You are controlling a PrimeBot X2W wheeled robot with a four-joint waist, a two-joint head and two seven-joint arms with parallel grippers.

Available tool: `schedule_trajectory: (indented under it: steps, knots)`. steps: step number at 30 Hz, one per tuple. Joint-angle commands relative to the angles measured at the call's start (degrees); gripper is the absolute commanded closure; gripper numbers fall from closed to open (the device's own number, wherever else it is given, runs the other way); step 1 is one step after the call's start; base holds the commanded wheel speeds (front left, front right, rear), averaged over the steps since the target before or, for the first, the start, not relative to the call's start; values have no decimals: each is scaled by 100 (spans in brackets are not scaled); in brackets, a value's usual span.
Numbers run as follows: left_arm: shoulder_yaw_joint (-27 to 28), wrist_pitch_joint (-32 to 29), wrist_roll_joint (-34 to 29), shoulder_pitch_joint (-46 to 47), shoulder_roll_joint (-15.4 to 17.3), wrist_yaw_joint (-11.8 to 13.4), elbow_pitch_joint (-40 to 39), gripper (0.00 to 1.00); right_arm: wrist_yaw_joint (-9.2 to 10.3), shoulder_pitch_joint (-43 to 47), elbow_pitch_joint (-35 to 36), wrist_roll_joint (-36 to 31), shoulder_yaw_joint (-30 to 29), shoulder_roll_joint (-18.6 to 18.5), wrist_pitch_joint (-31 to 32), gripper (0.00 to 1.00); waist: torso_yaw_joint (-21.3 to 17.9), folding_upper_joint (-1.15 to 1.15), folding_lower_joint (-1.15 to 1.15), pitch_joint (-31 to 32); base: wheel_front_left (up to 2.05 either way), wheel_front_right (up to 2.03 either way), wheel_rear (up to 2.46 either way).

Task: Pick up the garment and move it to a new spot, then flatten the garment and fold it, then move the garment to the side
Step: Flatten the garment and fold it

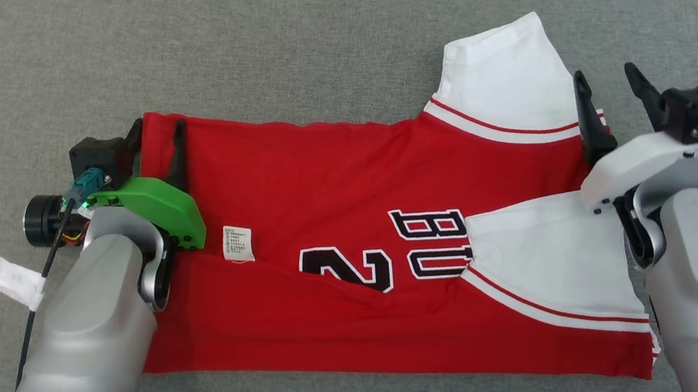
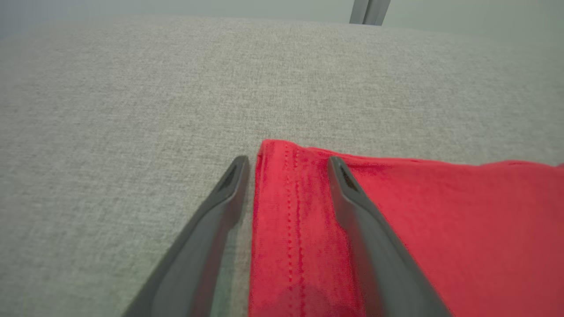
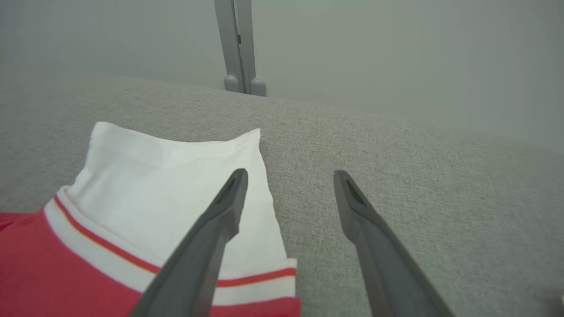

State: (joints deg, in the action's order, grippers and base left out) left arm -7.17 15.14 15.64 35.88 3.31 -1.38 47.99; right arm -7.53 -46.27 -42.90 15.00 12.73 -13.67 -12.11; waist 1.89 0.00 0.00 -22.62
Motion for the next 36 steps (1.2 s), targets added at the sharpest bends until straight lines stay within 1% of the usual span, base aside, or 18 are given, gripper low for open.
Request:
schedule_trajectory:
  steps: [1,4,9,13,19,20,21,22,23,26,29,33,36]
  knots:
    - [18,-5,-50,112,18,-19,30,100,10,-179,-90,-12,39,-46,57,0,98,0,0,-135,0,0,0]
    - [-24,-6,-80,205,2,-44,26,100,10,-560,-364,37,134,-80,260,0,203,0,0,-223,0,0,0]
    - [-99,-3,-92,285,-18,-85,-293,100,10,-1116,-857,123,266,-144,535,0,455,0,0,-344,0,0,0]
    - [-356,-3,131,248,-22,-114,-522,100,10,-1423,-1275,240,289,-159,719,0,663,0,0,-419,0,0,0]
    - [-795,-3,488,129,-22,48,-821,100,10,-1636,-1710,465,450,-106,857,0,862,0,0,-495,0,0,0]
    - [-855,-3,531,114,-24,72,-851,100,10,-1652,-1770,485,520,-113,889,47,879,0,0,-505,0,0,0]
    - [-898,-3,573,101,-25,95,-882,100,10,-1665,-1814,535,552,-111,896,86,889,0,0,-514,0,0,0]
    - [-935,-3,615,87,-23,130,-922,100,10,-1667,-1852,590,560,-116,844,100,896,0,0,-521,0,0,0]
    - [-959,-3,643,83,-23,156,-962,100,10,-1679,-1871,590,571,-148,768,100,897,0,0,-526,0,0,0]
    - [-946,-3,644,140,-24,216,-1124,100,10,-1869,-1869,548,473,-305,214,100,881,0,0,-541,0,0,0]
    - [-869,-3,577,114,-21,286,-1333,100,10,-1988,-1859,458,359,-342,-150,100,837,0,0,-503,0,0,0]
    - [-696,-3,443,18,-22,288,-1575,100,10,-2112,-1615,375,151,-385,-307,100,741,0,0,-401,0,0,0]
    - [-480,-3,293,-52,-22,233,-1781,100,11,-1990,-1018,317,-82,-400,-307,100,649,0,0,-321,0,0,0]
